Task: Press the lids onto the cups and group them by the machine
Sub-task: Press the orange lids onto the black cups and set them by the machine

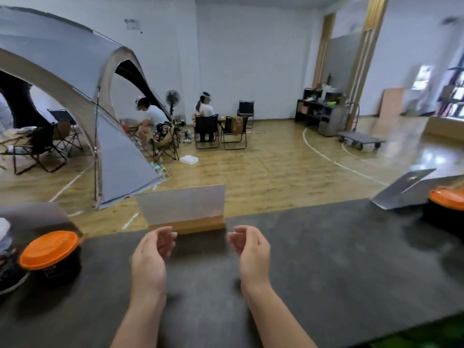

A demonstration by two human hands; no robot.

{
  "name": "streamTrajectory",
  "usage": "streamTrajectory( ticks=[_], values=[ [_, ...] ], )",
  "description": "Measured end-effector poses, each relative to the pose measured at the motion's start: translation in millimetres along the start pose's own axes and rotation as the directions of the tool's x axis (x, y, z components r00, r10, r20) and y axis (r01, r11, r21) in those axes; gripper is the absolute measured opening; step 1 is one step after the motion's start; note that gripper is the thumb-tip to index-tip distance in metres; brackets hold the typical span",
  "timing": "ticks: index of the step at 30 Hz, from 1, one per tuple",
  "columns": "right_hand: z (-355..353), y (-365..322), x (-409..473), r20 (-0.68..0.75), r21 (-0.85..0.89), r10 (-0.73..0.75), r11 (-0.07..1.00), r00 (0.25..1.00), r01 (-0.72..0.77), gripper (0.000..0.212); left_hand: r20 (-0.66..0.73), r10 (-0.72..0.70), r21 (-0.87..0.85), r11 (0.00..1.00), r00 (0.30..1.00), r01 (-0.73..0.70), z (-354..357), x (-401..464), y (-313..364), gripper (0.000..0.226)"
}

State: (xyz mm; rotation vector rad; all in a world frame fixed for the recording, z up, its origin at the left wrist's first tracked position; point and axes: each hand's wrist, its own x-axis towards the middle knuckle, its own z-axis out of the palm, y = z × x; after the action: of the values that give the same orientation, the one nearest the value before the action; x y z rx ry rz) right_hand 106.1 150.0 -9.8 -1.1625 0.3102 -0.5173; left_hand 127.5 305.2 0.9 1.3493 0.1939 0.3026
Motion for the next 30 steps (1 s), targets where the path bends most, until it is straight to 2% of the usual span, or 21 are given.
streamTrajectory(
  ticks=[5,10,16,22,26,28,30],
  values=[
    [-110,-46,46,-0.203,-0.007,-0.040,0.999,0.978,0.040,0.036,0.215,-0.054,-0.005,0.998,0.975,0.057,124,-35,-19,0.040],
    [-224,-95,82,-0.407,-0.090,-0.111,0.993,0.907,0.081,0.036,0.404,-0.100,-0.015,0.993,0.909,0.116,251,-89,-41,0.042],
    [-352,-136,117,-0.685,-0.132,-0.184,0.983,0.705,0.128,0.031,0.576,-0.153,0.051,0.987,0.803,0.151,385,-166,-77,0.038],
    [-445,-158,158,-0.794,-0.203,-0.213,0.976,0.569,0.082,0.029,0.699,-0.209,0.162,0.978,0.684,0.133,496,-244,-111,0.032],
    [-476,-166,175,-0.796,-0.216,-0.183,0.976,0.576,0.011,0.031,0.678,-0.207,0.223,0.972,0.705,0.071,537,-279,-119,0.024],
    [-483,-170,178,-0.766,-0.231,-0.178,0.973,0.618,-0.005,0.034,0.654,-0.213,0.260,0.964,0.726,0.049,548,-288,-123,0.032],
    [-488,-172,181,-0.712,-0.231,-0.159,0.973,0.684,-0.015,0.039,0.663,-0.253,0.282,0.956,0.704,0.078,555,-293,-126,0.043]
  ],
)
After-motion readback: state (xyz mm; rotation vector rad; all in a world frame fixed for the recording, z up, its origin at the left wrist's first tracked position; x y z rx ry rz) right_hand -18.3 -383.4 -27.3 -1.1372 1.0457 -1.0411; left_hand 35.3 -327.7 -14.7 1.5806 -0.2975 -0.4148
